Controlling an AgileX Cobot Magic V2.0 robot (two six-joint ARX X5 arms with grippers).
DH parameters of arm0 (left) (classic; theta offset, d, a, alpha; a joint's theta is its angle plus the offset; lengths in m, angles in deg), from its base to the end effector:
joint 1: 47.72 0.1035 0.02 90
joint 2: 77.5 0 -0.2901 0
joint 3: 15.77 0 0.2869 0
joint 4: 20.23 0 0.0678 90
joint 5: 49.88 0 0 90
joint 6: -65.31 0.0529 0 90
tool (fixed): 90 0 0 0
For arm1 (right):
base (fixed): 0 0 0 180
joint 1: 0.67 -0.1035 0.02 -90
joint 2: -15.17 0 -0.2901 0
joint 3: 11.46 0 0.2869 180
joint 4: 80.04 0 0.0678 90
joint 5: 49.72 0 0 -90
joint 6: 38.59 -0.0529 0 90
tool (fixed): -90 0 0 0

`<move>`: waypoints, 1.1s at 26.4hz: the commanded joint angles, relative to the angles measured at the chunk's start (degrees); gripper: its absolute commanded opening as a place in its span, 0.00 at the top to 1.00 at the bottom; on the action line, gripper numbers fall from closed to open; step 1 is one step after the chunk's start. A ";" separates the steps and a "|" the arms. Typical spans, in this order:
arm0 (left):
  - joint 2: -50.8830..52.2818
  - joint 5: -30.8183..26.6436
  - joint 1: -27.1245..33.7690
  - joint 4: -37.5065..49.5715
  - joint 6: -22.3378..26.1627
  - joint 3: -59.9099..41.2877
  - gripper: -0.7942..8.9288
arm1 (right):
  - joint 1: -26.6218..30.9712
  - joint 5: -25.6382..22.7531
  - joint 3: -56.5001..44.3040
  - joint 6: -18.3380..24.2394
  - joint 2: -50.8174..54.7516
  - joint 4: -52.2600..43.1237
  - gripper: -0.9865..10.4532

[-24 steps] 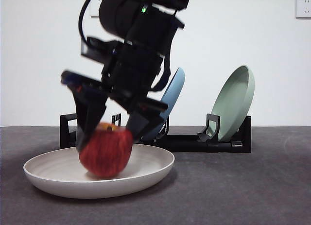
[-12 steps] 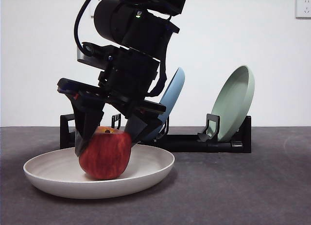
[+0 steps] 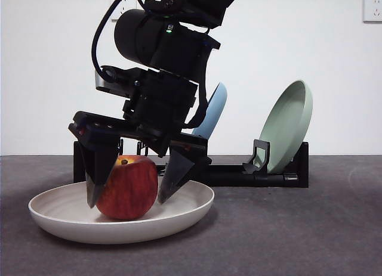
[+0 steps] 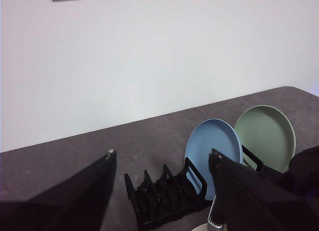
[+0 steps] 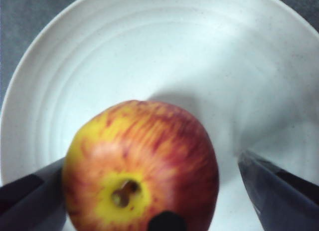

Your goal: Take the yellow plate from the plate rack,put the plate on the table,take the apple from the table,put the apple in the plate

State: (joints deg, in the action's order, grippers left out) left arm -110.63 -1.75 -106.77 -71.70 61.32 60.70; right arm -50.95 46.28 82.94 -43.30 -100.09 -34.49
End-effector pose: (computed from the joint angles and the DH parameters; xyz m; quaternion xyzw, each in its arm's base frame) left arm 0.0775 -0.0606 0.4438 0.0203 0.0503 -0.1473 0.9876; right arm 0.2898 0.3574 0.1534 -0.1759 0.5230 0.3734 0.7457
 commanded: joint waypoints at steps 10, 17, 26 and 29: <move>-5.73 -0.02 -0.11 -0.15 -0.83 -0.17 0.60 | 0.61 -0.20 0.79 0.42 12.72 2.49 0.47; -15.23 0.02 -0.04 -0.09 2.08 -0.17 0.60 | 3.41 -0.42 0.79 3.37 23.37 8.17 0.48; -27.74 13.68 5.38 -0.15 10.71 -0.17 0.93 | 12.28 -0.42 0.79 7.80 35.47 17.77 0.93; -30.64 24.61 13.20 -0.81 15.23 -0.17 0.93 | 17.51 -0.37 0.79 7.80 39.17 20.24 0.93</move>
State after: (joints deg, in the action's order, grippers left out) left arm -141.38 21.79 -94.51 -72.55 74.06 60.70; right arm -33.88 46.06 83.55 -36.09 -60.97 -14.25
